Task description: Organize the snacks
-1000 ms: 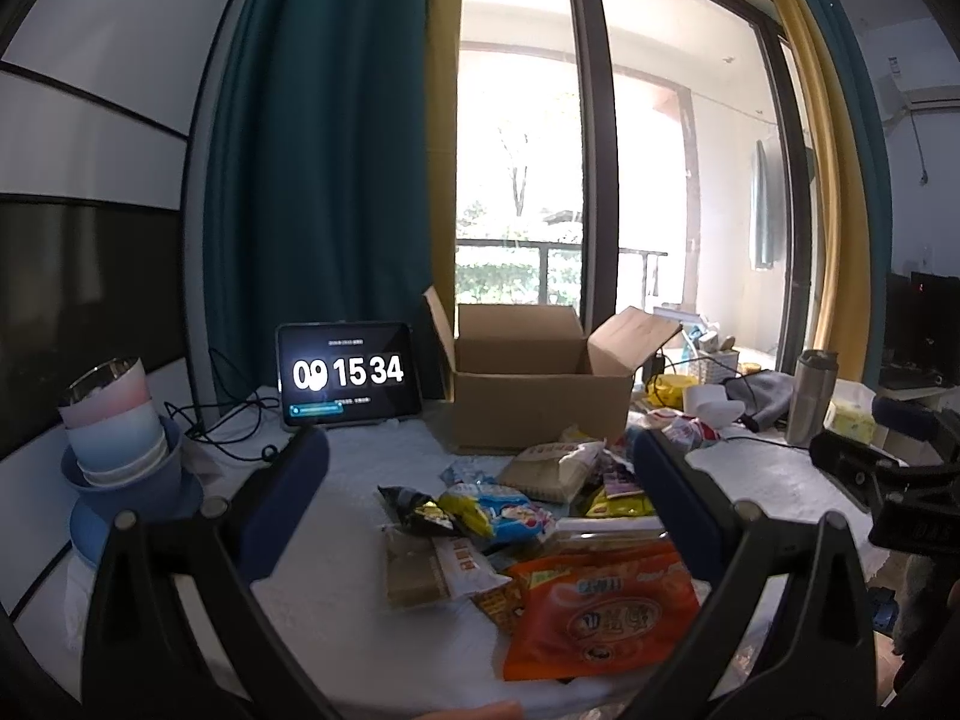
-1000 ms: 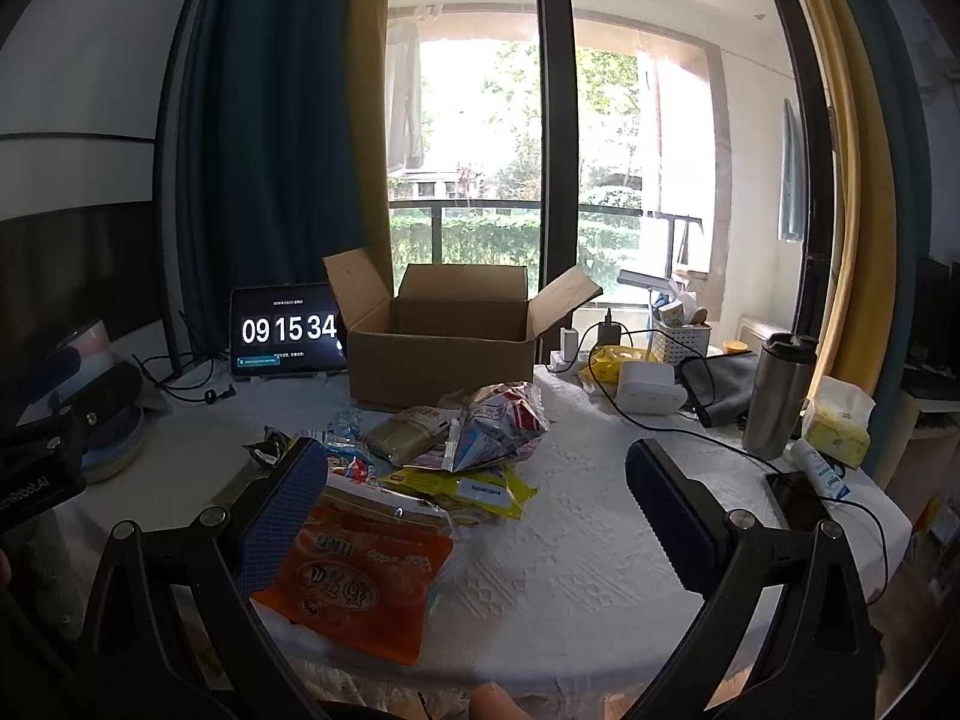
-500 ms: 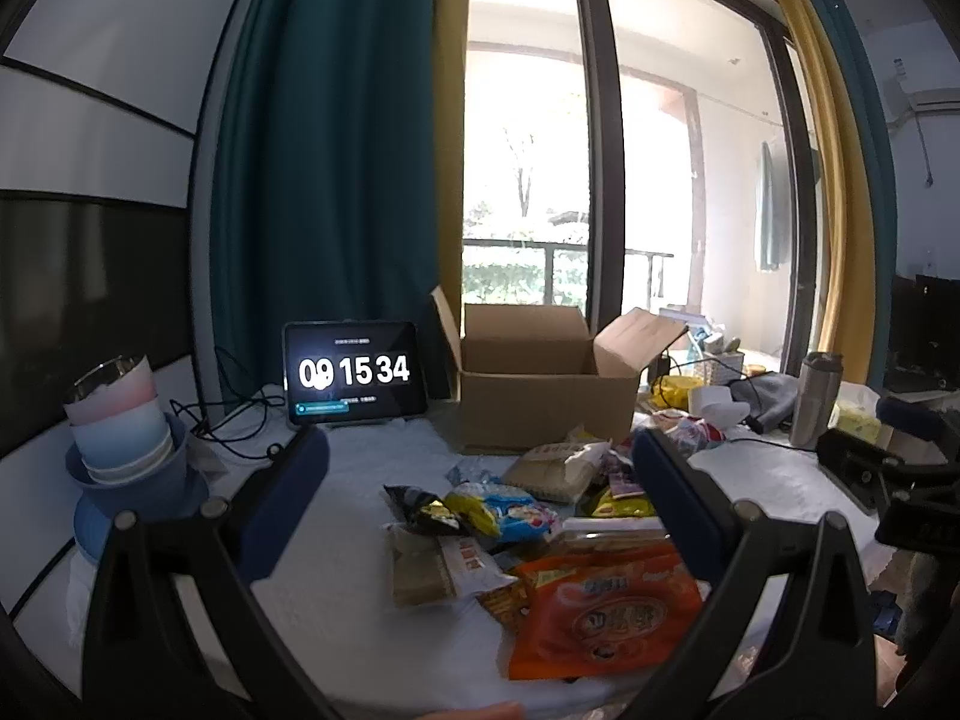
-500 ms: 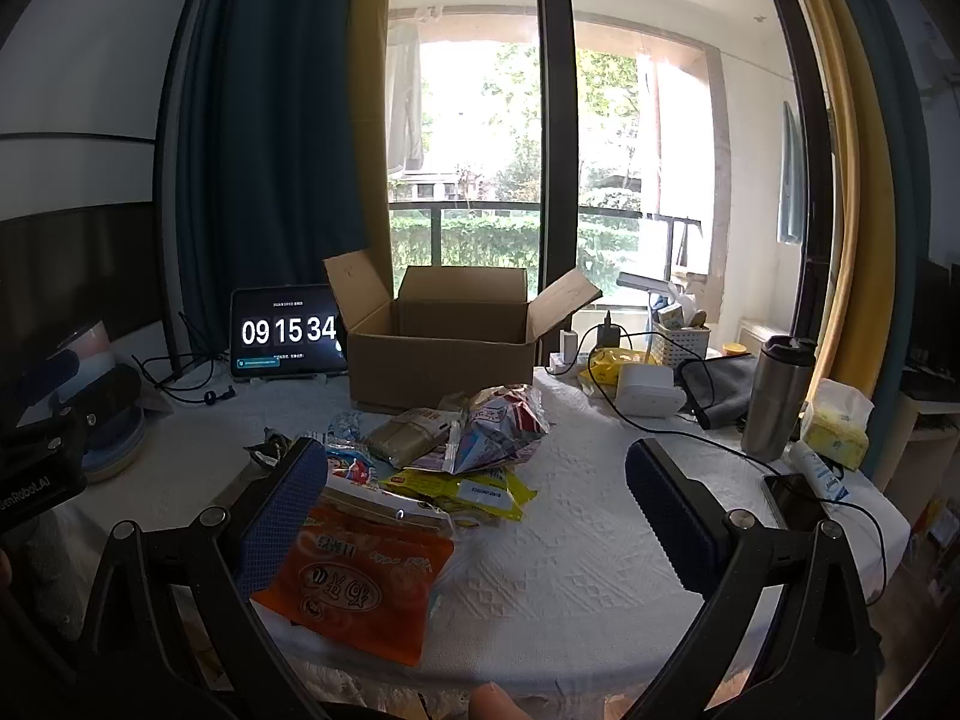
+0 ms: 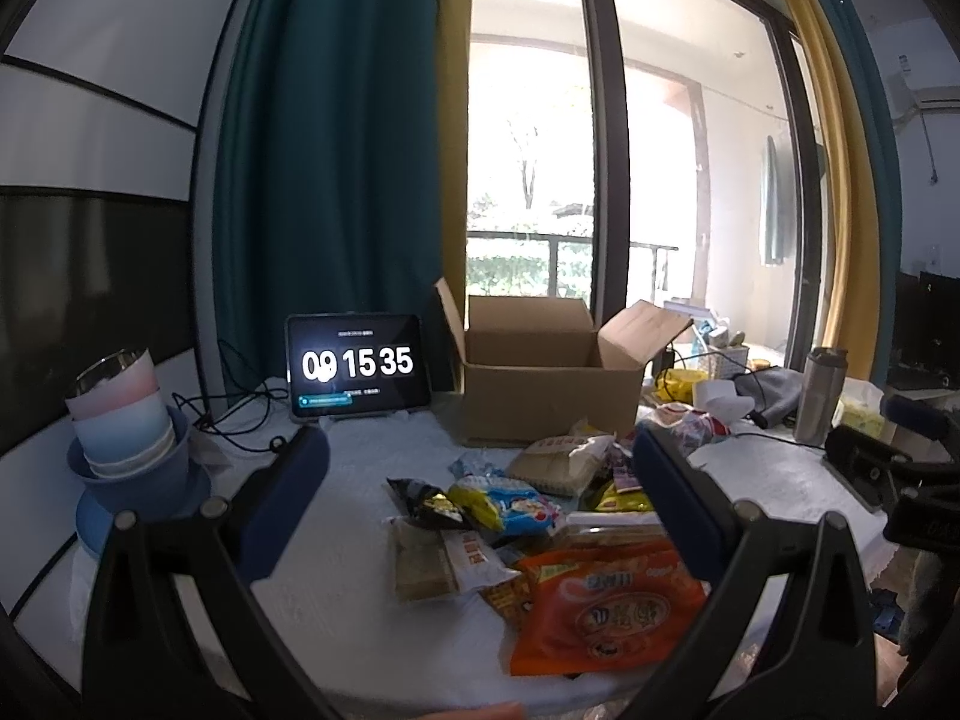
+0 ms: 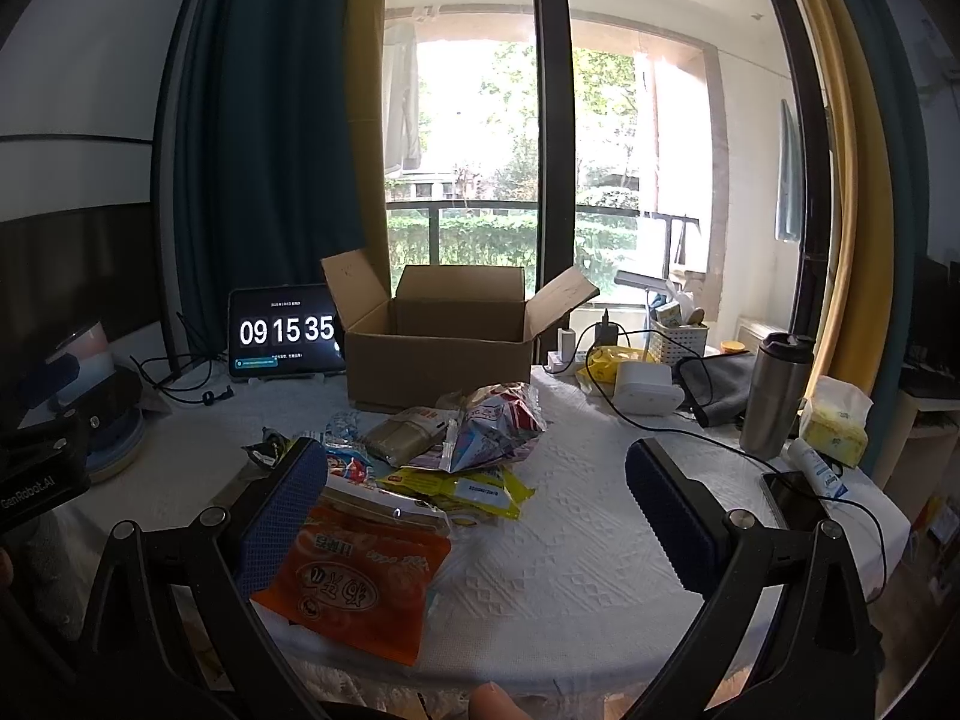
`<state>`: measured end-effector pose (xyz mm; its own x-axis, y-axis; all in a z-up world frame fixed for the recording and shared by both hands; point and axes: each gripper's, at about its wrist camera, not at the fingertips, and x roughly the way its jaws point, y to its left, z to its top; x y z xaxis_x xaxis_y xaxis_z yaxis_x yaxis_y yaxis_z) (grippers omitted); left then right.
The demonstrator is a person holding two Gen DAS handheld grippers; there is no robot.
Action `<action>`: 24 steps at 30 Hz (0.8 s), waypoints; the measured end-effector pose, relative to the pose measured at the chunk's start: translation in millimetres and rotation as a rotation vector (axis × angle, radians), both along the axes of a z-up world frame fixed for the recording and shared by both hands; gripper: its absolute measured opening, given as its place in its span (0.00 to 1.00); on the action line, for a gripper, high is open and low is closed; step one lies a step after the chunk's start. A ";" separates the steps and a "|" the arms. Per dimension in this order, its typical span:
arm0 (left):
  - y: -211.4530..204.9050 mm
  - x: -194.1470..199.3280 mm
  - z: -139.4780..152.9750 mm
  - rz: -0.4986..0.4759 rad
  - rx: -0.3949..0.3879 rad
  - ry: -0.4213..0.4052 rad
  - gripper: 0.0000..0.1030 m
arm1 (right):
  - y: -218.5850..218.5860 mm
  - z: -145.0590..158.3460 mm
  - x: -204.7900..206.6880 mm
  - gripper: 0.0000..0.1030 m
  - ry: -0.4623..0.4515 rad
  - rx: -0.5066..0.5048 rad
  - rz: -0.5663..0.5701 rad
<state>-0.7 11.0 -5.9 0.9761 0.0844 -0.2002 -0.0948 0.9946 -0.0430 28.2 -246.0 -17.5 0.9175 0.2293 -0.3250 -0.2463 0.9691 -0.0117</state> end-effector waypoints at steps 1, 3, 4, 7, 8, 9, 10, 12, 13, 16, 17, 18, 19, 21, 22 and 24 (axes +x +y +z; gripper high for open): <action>0.1 -0.2 -0.1 0.001 0.000 -0.001 0.99 | -0.1 0.1 -0.3 0.99 0.000 0.000 0.000; 0.3 -0.4 -0.5 0.001 0.000 -0.001 0.99 | -0.1 0.0 0.1 0.99 -0.001 0.000 0.000; 0.3 -0.6 -0.5 0.002 0.000 -0.001 0.99 | -0.2 0.0 0.1 0.99 -0.001 0.000 0.001; 0.1 -1.1 -0.6 0.003 0.000 -0.002 0.99 | 0.0 0.2 0.0 0.99 -0.001 0.000 0.000; 0.1 -1.3 -0.6 0.002 0.000 -0.002 0.99 | 0.0 0.2 0.1 0.99 0.000 0.000 0.000; 0.1 -1.4 -0.7 0.003 0.000 -0.003 0.99 | -0.1 0.2 0.1 0.99 0.000 0.000 0.000; 0.2 -1.2 -0.6 0.003 0.001 -0.002 0.99 | 0.3 0.3 0.0 0.99 0.000 0.000 0.000; 0.3 -1.2 -0.7 0.002 0.000 -0.002 0.99 | 0.5 0.3 0.2 0.99 0.000 0.000 0.000; 0.1 -1.2 -0.9 0.002 0.001 -0.001 0.99 | 0.5 0.3 0.1 0.99 0.000 0.000 0.000; -0.1 -0.6 -1.3 0.004 0.005 0.003 0.99 | 0.2 0.1 0.1 0.99 0.001 0.001 0.000; -0.2 0.0 -1.4 0.005 0.006 0.005 0.99 | 0.3 0.0 0.1 0.99 0.002 0.001 0.000; -0.1 0.5 -2.1 0.006 0.007 0.007 0.99 | 0.1 -0.4 0.3 0.99 0.005 0.002 0.001; -0.1 1.5 -2.3 0.007 0.007 0.011 0.99 | 0.1 -0.9 0.9 0.99 0.007 0.002 0.002; -0.1 3.4 -3.3 0.007 0.007 0.018 0.99 | 0.4 -2.4 2.0 0.99 0.014 0.001 0.004; -0.2 4.3 -4.0 0.008 0.006 0.021 0.99 | 0.5 -3.0 2.8 0.99 0.019 0.001 0.005; -0.8 7.1 -4.2 0.006 0.000 0.026 0.99 | 1.4 -3.9 4.7 0.99 0.023 0.000 0.004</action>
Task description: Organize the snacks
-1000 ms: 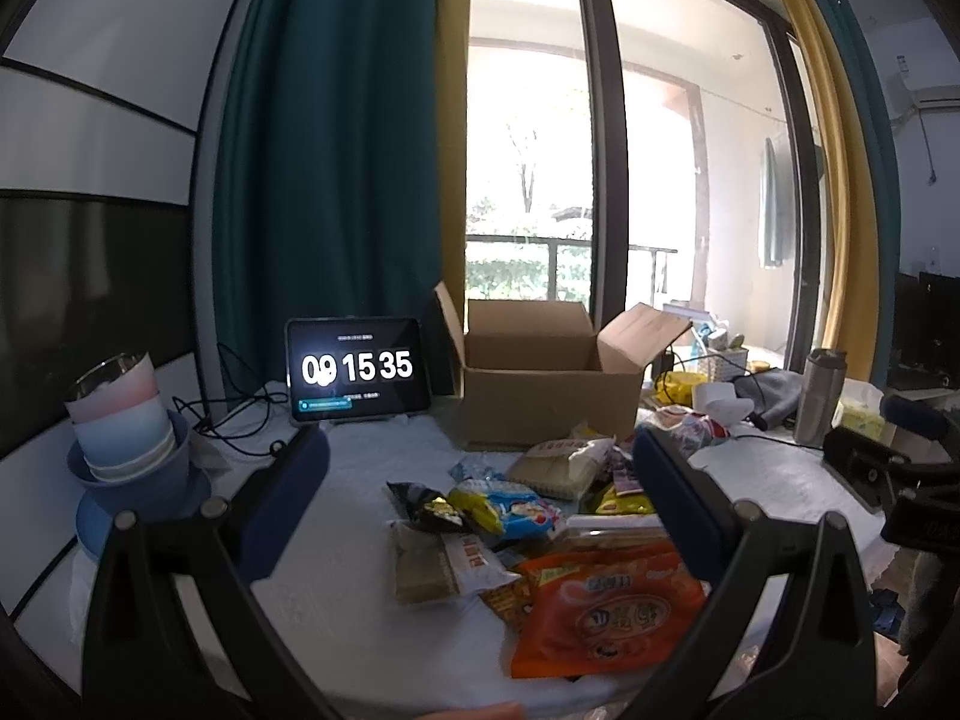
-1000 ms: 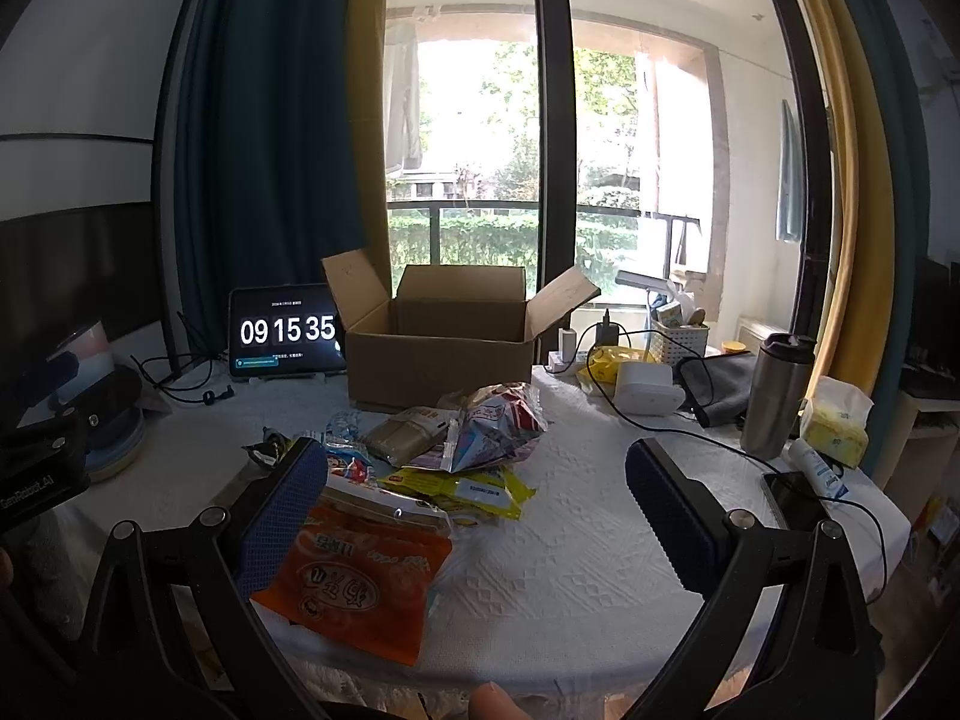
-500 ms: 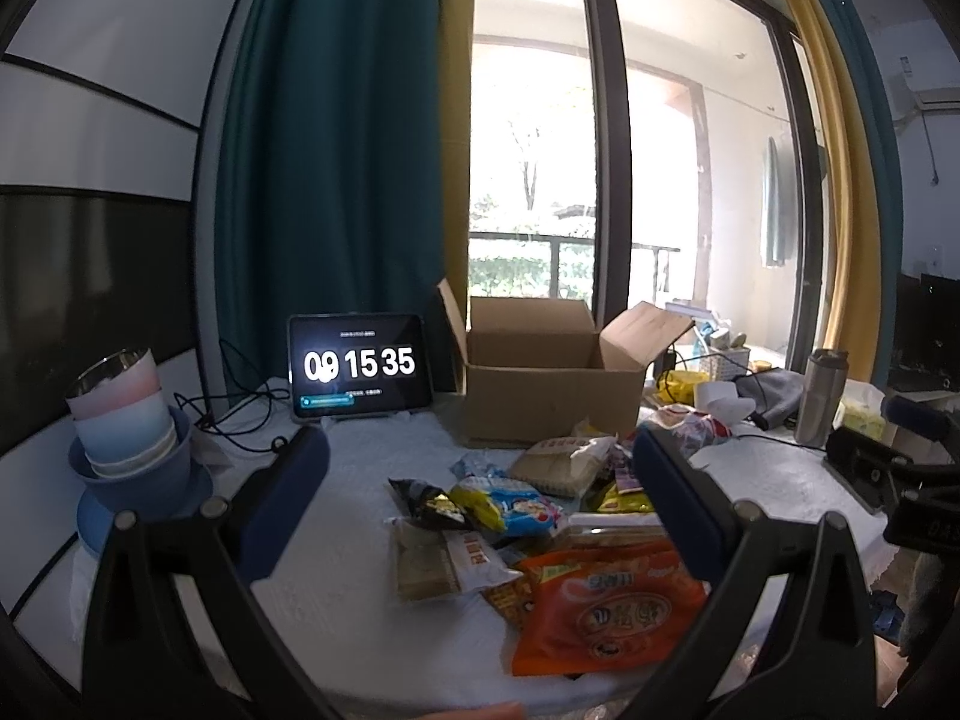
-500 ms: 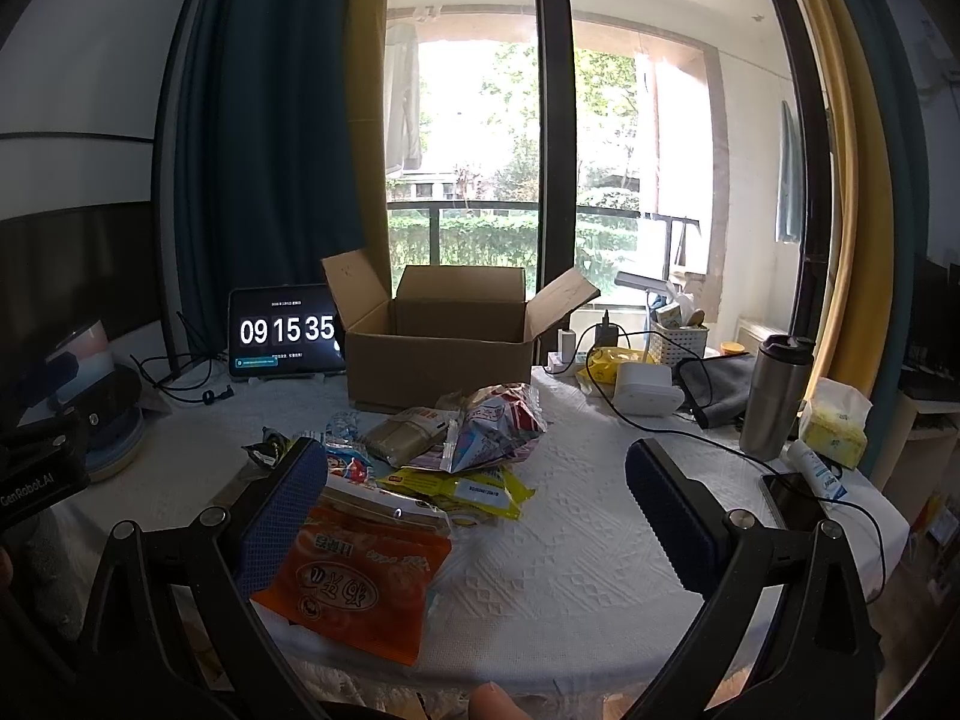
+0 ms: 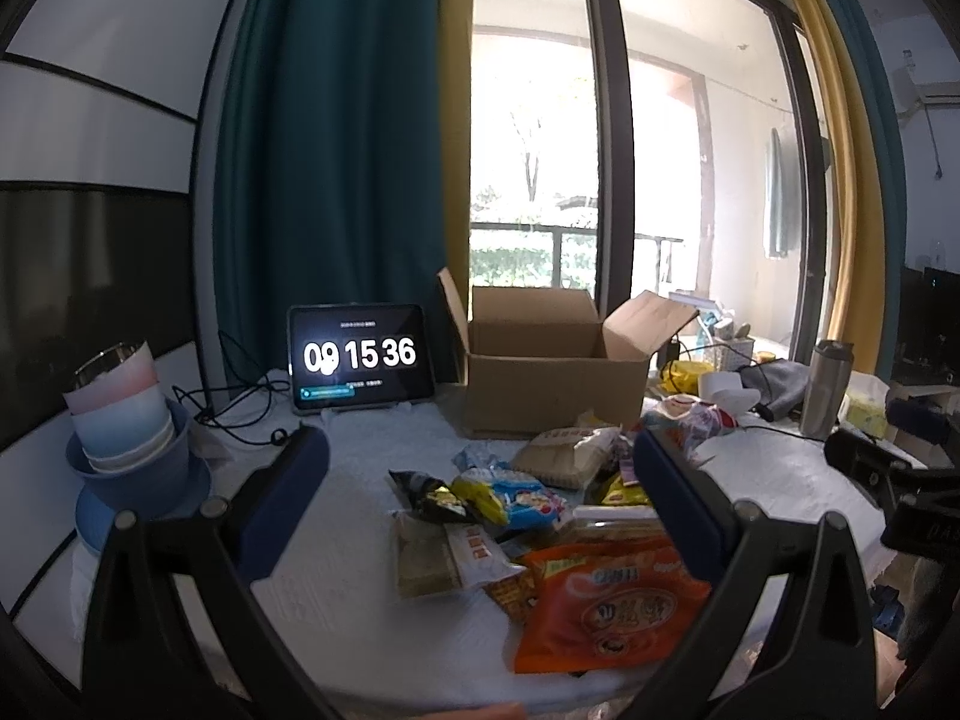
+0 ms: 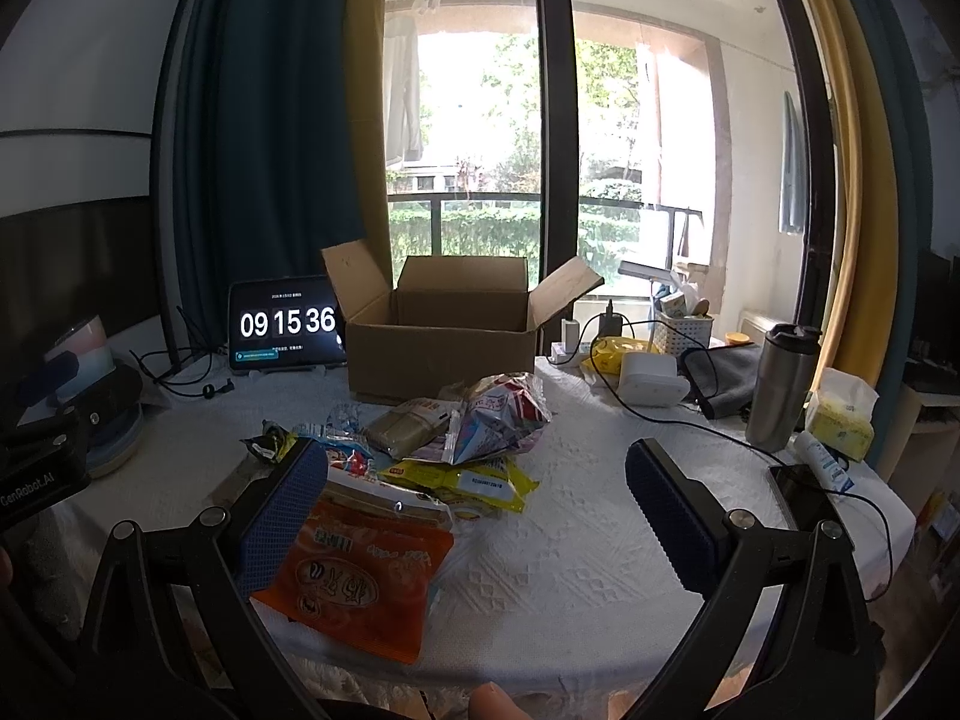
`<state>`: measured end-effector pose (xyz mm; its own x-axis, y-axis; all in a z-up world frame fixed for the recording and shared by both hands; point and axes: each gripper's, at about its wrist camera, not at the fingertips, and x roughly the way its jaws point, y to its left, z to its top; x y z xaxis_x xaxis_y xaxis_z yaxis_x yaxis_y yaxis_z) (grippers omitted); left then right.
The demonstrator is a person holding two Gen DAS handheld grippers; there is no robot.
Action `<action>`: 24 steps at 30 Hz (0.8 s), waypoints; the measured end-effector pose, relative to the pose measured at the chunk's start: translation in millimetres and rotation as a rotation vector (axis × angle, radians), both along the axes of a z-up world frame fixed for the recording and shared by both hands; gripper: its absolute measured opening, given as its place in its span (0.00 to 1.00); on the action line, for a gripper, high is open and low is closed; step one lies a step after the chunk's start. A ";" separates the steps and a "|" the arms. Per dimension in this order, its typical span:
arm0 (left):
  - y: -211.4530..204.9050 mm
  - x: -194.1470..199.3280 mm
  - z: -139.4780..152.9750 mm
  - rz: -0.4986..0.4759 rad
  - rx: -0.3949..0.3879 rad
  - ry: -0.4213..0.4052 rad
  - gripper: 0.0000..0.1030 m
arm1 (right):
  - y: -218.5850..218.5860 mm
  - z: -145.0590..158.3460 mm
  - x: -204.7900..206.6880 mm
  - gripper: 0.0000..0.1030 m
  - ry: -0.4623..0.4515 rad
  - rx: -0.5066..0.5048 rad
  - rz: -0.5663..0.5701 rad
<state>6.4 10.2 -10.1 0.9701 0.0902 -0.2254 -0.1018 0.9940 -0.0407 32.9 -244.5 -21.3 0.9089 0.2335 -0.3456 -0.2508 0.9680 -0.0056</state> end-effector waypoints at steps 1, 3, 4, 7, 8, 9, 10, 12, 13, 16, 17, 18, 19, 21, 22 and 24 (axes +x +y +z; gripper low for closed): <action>-0.7 1.9 -0.5 -0.001 -0.003 0.002 0.99 | 0.3 -0.9 0.9 0.99 0.003 0.000 0.000; -2.9 5.2 -2.6 -0.005 -0.002 0.011 0.99 | 1.5 -3.8 4.3 0.99 0.013 -0.001 0.002; -4.0 7.1 -4.5 -0.007 0.001 0.018 0.99 | 2.2 -5.6 6.0 0.99 0.020 -0.001 0.004; -5.2 16.1 -13.7 -0.008 0.008 0.055 0.99 | 3.2 -15.1 15.1 0.99 0.055 0.001 0.009; -4.8 18.6 -16.1 -0.006 0.008 0.064 0.99 | 4.6 -18.6 18.5 0.99 0.067 0.000 0.010; -4.4 22.3 -19.6 -0.003 0.008 0.078 0.99 | 4.9 -21.9 22.0 0.99 0.079 0.000 0.011; -4.1 25.8 -23.3 0.001 0.011 0.092 0.99 | 5.6 -24.7 25.2 0.99 0.090 0.000 0.012; -4.1 32.2 -31.0 0.005 0.017 0.119 0.99 | 7.7 -31.7 33.2 0.99 0.115 0.000 0.015; -4.1 34.8 -34.0 0.006 0.017 0.130 0.99 | 8.1 -34.7 36.1 0.99 0.125 0.001 0.017; -2.9 44.9 -45.0 0.007 0.019 0.171 0.99 | 10.3 -46.4 45.8 0.99 0.157 0.004 0.024; -2.7 49.6 -50.1 0.008 0.021 0.191 0.99 | 11.6 -52.2 50.9 0.99 0.173 0.002 0.028; -1.7 53.2 -54.0 0.008 0.022 0.207 0.99 | 12.5 -56.0 54.0 0.99 0.185 0.001 0.029; -0.5 57.5 -59.3 0.008 0.022 0.226 0.99 | 13.3 -60.4 57.5 0.99 0.198 0.001 0.030; 2.4 68.1 -70.6 0.004 0.020 0.268 0.99 | 14.6 -71.3 65.9 0.99 0.232 0.005 0.039; 4.6 74.6 -76.6 0.004 0.019 0.292 0.99 | 15.6 -78.3 71.1 0.99 0.254 0.007 0.045; 9.5 86.4 -85.9 0.003 0.004 0.333 0.99 | 17.9 -89.3 79.3 0.99 0.296 0.010 0.061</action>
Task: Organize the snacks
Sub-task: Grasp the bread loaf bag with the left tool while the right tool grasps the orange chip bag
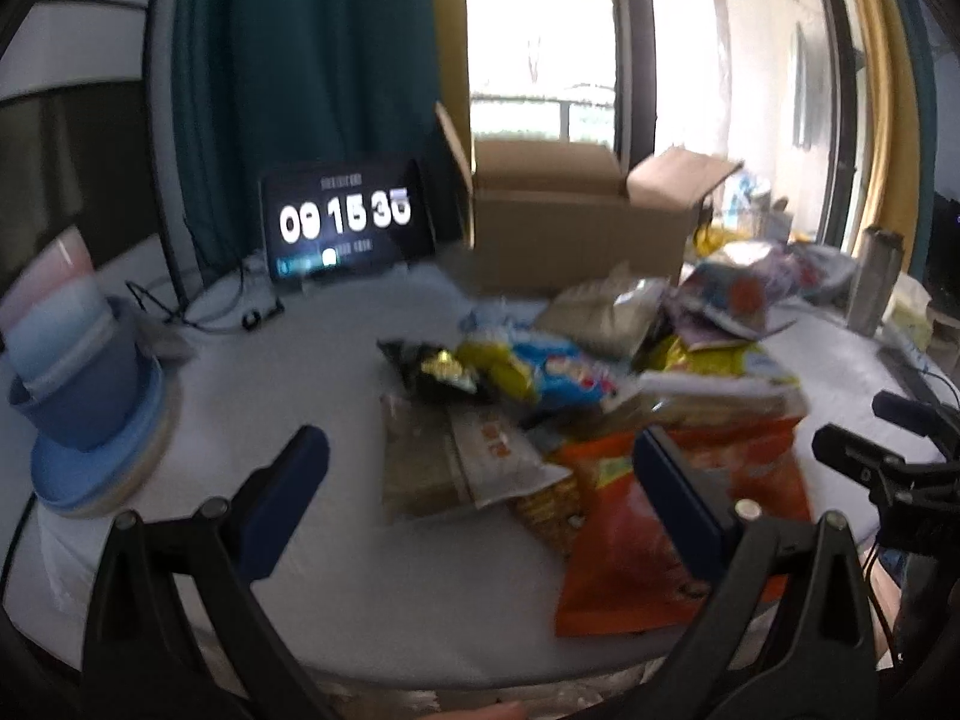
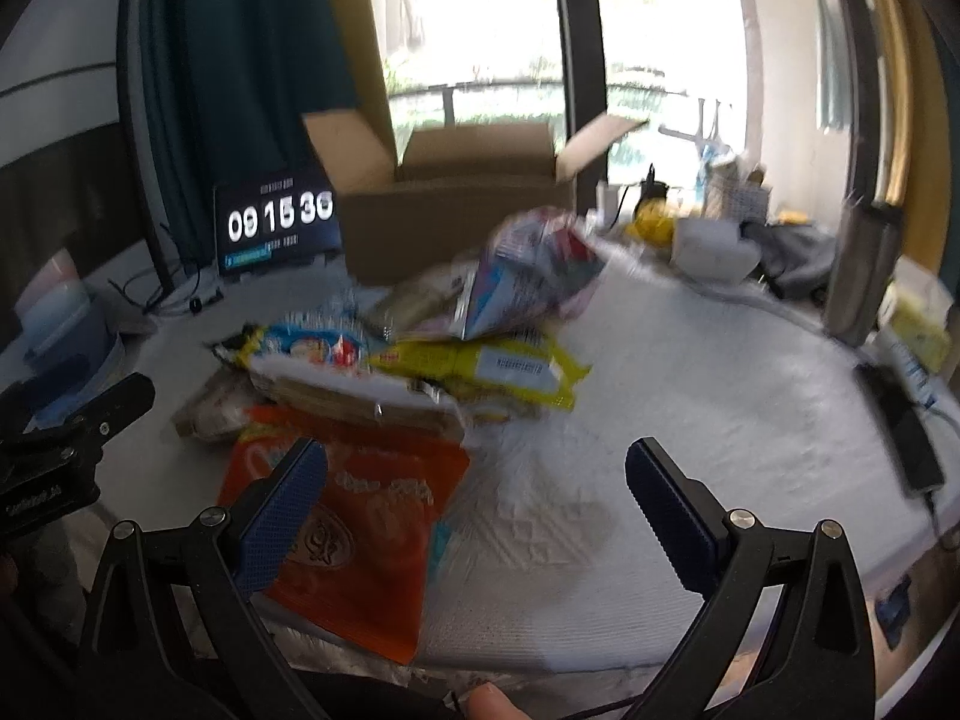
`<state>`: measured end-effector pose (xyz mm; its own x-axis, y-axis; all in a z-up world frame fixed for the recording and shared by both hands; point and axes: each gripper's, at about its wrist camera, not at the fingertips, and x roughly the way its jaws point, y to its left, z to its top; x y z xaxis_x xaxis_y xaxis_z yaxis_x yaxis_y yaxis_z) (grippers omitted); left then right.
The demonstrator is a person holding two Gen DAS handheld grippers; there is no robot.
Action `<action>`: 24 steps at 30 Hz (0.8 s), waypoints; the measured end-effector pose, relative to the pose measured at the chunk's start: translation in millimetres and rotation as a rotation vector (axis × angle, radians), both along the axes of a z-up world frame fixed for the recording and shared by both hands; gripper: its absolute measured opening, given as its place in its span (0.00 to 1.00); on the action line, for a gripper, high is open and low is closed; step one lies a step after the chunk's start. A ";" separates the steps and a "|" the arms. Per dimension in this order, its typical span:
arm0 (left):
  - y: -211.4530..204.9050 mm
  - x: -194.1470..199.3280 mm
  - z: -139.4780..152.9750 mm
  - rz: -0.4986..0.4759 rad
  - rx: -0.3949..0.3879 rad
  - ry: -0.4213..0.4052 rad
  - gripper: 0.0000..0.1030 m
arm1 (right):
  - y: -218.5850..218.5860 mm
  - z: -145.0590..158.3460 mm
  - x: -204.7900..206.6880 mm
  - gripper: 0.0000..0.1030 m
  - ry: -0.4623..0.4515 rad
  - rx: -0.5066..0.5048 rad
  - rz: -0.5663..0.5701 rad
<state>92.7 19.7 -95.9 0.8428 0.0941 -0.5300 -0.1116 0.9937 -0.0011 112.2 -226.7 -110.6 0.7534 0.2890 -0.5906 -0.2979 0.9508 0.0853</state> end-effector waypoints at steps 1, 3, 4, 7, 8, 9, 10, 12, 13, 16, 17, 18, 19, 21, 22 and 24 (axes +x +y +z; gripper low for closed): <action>2.8 5.9 -4.3 -0.002 -0.013 0.021 0.99 | 1.3 -5.0 3.3 0.99 0.017 0.005 0.009; 10.4 19.7 -13.5 0.005 -0.042 0.061 0.99 | 4.7 -16.5 13.3 0.99 0.064 0.016 0.027; 15.0 27.5 -18.8 0.013 -0.057 0.082 0.99 | 6.6 -23.7 19.3 0.99 0.092 0.028 0.044; 28.4 46.0 -29.7 0.033 -0.103 0.132 0.99 | 11.6 -35.2 29.3 0.95 0.149 0.048 0.077; 32.4 52.8 -32.6 0.043 -0.125 0.147 0.99 | 14.5 -39.1 33.1 0.94 0.171 0.056 0.094; 34.9 55.7 -33.3 0.045 -0.136 0.154 0.99 | 16.4 -40.8 34.7 0.94 0.182 0.064 0.107; 35.9 61.4 -35.4 0.047 -0.146 0.168 0.99 | 18.6 -41.9 36.1 0.94 0.191 0.071 0.123; 35.5 73.2 -40.6 0.041 -0.159 0.204 0.99 | 23.8 -44.7 37.3 0.92 0.211 0.087 0.164; 36.1 78.2 -43.5 0.042 -0.173 0.221 0.99 | 26.0 -46.6 37.8 0.91 0.224 0.093 0.181; 40.5 90.1 -52.6 0.054 -0.207 0.274 0.99 | 29.9 -48.9 39.2 0.89 0.256 0.109 0.222; 43.0 94.3 -56.7 0.070 -0.225 0.296 0.99 | 30.3 -49.5 39.5 0.86 0.264 0.124 0.239; 47.1 99.4 -63.0 0.078 -0.263 0.327 0.98 | 30.3 -50.2 39.3 0.83 0.269 0.134 0.248; 50.0 101.1 -67.6 0.078 -0.292 0.346 0.98 | 29.8 -50.3 39.0 0.81 0.272 0.148 0.260; 51.5 101.9 -73.4 0.079 -0.321 0.366 0.95 | 30.1 -49.9 37.5 0.65 0.279 0.169 0.287; 47.9 101.0 -73.0 0.076 -0.290 0.363 0.88 | 30.2 -48.5 35.9 0.62 0.279 0.178 0.300; 42.2 99.8 -73.0 0.060 -0.261 0.366 0.84 | 31.7 -45.0 30.8 0.54 0.260 0.152 0.311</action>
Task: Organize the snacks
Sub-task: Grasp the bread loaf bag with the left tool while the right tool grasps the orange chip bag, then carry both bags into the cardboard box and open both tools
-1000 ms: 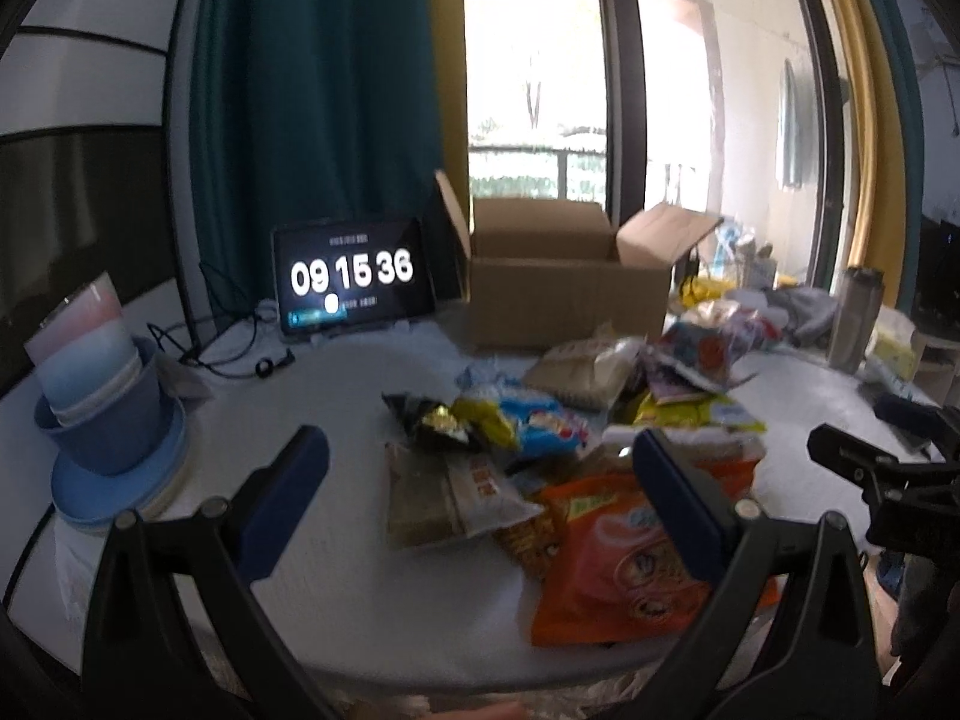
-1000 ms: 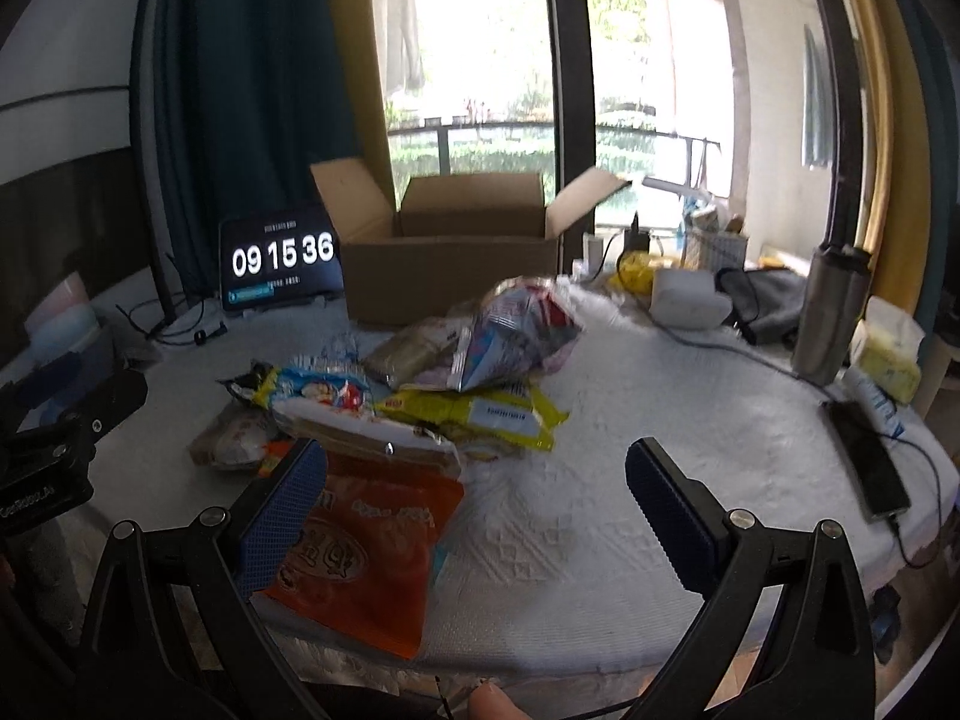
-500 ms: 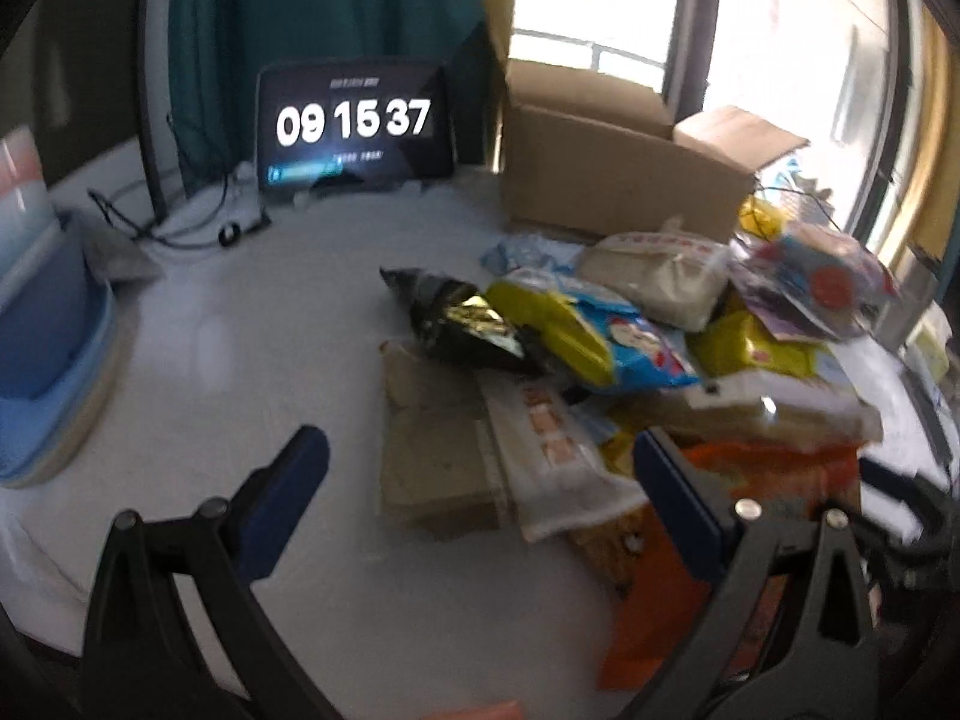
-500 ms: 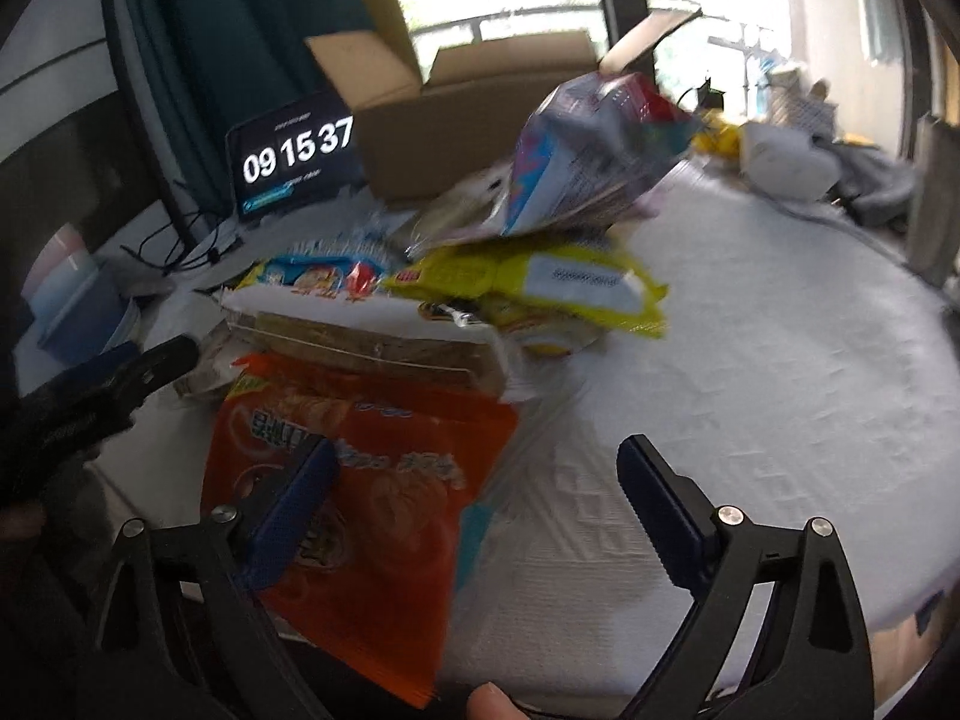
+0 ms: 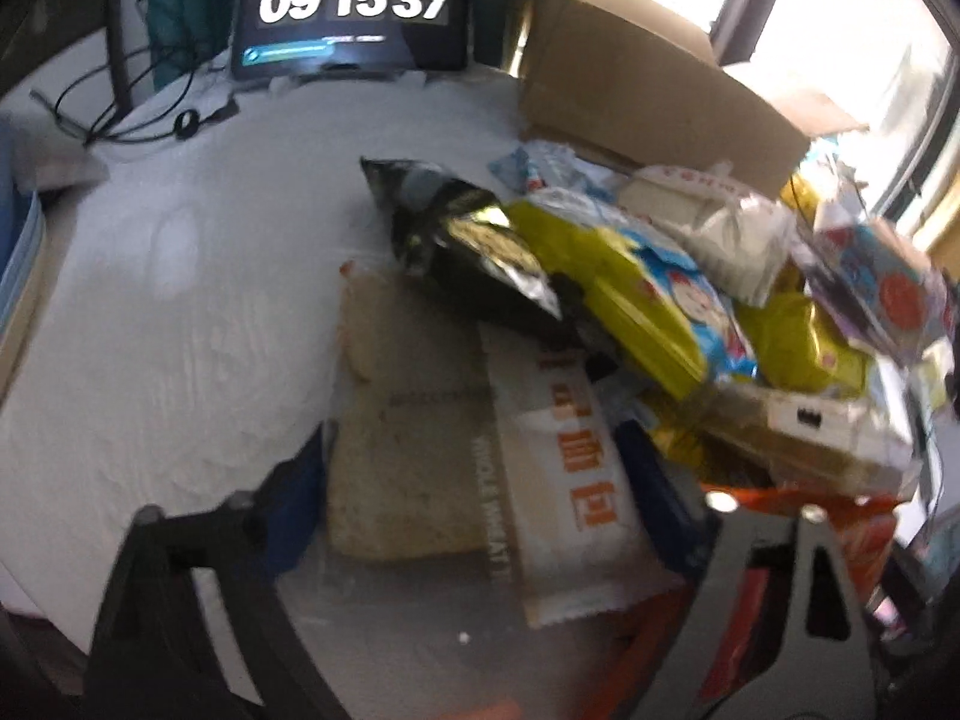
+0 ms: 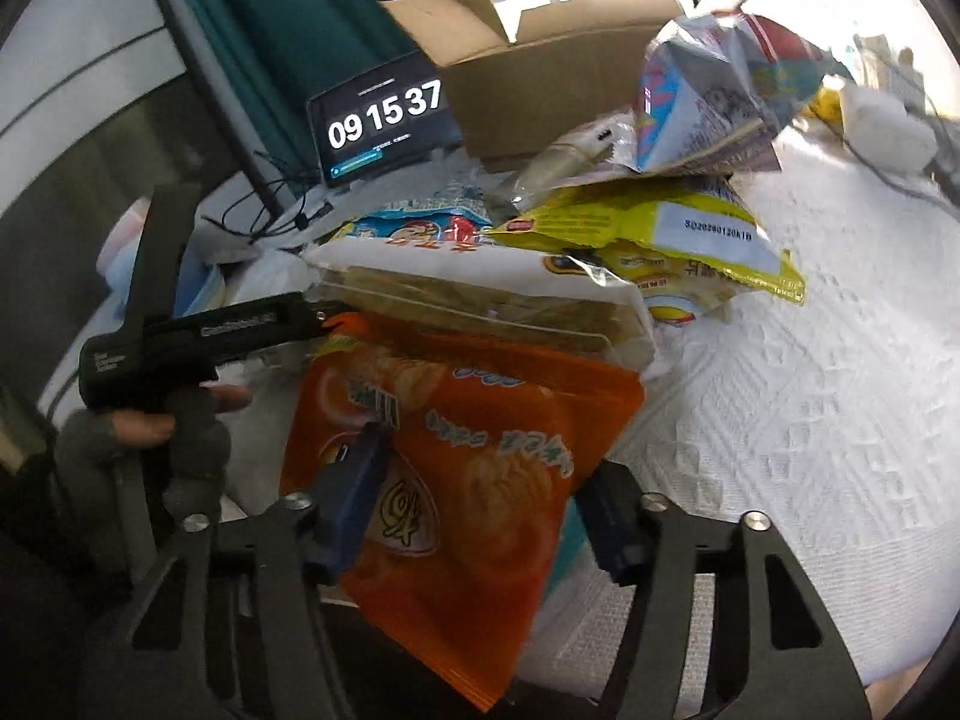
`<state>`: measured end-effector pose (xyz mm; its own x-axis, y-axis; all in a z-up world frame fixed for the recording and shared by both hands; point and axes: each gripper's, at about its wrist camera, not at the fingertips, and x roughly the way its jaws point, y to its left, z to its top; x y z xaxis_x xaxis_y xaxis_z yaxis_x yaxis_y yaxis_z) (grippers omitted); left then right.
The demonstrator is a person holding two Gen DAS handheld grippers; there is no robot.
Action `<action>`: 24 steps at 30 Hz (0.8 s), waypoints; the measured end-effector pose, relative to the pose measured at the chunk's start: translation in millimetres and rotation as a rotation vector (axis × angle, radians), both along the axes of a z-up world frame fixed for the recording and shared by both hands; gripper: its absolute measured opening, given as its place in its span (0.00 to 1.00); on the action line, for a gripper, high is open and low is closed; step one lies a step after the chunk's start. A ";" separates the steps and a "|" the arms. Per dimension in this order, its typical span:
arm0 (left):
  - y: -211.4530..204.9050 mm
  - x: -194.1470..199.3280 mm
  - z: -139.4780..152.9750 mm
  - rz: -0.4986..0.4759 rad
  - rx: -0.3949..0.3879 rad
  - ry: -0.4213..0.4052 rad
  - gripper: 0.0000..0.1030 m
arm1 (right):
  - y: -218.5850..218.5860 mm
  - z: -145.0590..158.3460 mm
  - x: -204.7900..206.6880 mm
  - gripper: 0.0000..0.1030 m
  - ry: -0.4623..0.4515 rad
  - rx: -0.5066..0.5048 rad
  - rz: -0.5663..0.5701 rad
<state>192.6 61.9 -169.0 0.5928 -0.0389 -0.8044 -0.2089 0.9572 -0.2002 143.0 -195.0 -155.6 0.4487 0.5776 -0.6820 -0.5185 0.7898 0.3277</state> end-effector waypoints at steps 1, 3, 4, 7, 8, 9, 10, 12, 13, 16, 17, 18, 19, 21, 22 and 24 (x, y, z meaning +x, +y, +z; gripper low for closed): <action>-0.8 -1.2 -0.2 -0.002 0.001 -0.004 0.83 | 0.1 1.4 -2.2 0.51 -0.008 -0.003 0.003; -0.9 -3.7 0.4 -0.007 -0.002 -0.007 0.81 | -1.0 5.1 -6.6 0.40 -0.026 -0.002 0.006; -0.2 -5.8 1.5 -0.004 -0.010 -0.011 0.79 | -1.1 6.9 -9.0 0.37 -0.037 -0.008 0.008; 0.3 -14.6 6.0 -0.003 -0.019 -0.019 0.76 | -3.0 18.4 -22.7 0.34 -0.101 -0.017 0.013; 0.7 -18.2 7.7 -0.005 -0.021 -0.022 0.76 | -4.3 23.3 -27.8 0.33 -0.128 -0.017 0.011; 1.0 -22.8 9.8 -0.007 -0.025 -0.027 0.76 | -5.3 27.0 -31.7 0.29 -0.149 -0.017 0.009; 0.1 -25.0 11.2 -0.009 -0.026 -0.031 0.75 | -7.3 34.0 -37.2 0.25 -0.176 -0.010 0.006; -0.7 -33.9 16.8 -0.017 -0.032 -0.046 0.75 | -10.7 43.9 -43.1 0.25 -0.212 0.002 -0.002; -1.9 -38.9 20.7 -0.021 -0.032 -0.056 0.75 | -13.4 48.1 -46.0 0.25 -0.231 0.006 -0.006; -6.1 -52.4 31.7 -0.034 -0.031 -0.085 0.75 | -21.7 61.3 -51.2 0.25 -0.274 0.026 -0.017; -8.6 -57.4 36.6 -0.041 -0.027 -0.100 0.75 | -23.2 66.7 -53.1 0.25 -0.291 0.032 -0.017; -9.7 -60.1 39.6 -0.046 -0.025 -0.108 0.75 | -25.1 71.2 -54.0 0.25 -0.308 0.032 -0.021; -11.8 -63.7 43.9 -0.052 -0.027 -0.122 0.75 | -27.1 76.6 -55.4 0.25 -0.328 0.032 -0.026; -15.8 -69.1 51.3 -0.065 -0.026 -0.150 0.75 | -30.6 85.6 -56.4 0.25 -0.352 0.044 -0.028; -17.8 -71.0 55.3 -0.070 -0.020 -0.164 0.75 | -32.1 89.7 -55.8 0.25 -0.364 0.050 -0.032; -21.9 -74.4 64.1 -0.079 -0.010 -0.198 0.75 | -36.7 97.9 -54.2 0.25 -0.391 0.062 -0.039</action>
